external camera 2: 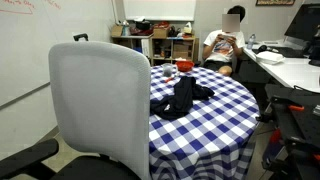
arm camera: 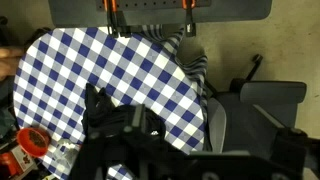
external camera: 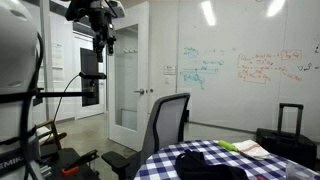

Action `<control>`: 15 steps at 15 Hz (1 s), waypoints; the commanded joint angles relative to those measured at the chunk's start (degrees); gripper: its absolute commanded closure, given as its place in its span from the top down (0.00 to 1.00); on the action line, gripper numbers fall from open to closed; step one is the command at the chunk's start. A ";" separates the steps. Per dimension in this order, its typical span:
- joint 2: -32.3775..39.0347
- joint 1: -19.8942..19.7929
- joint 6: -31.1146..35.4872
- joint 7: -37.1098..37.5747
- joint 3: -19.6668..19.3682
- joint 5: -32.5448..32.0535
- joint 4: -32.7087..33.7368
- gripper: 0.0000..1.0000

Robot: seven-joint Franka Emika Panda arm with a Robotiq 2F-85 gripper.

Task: Put the black t-shirt on the backrest of the grey chair

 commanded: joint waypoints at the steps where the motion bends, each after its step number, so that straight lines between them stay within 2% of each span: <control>1: 0.14 0.43 -0.07 0.27 -0.35 -0.29 0.08 1.00; 5: 0.90 -0.23 -3.12 3.24 -0.24 1.32 0.97 1.00; 15: 0.78 -2.05 -3.45 10.61 0.93 0.95 0.93 1.00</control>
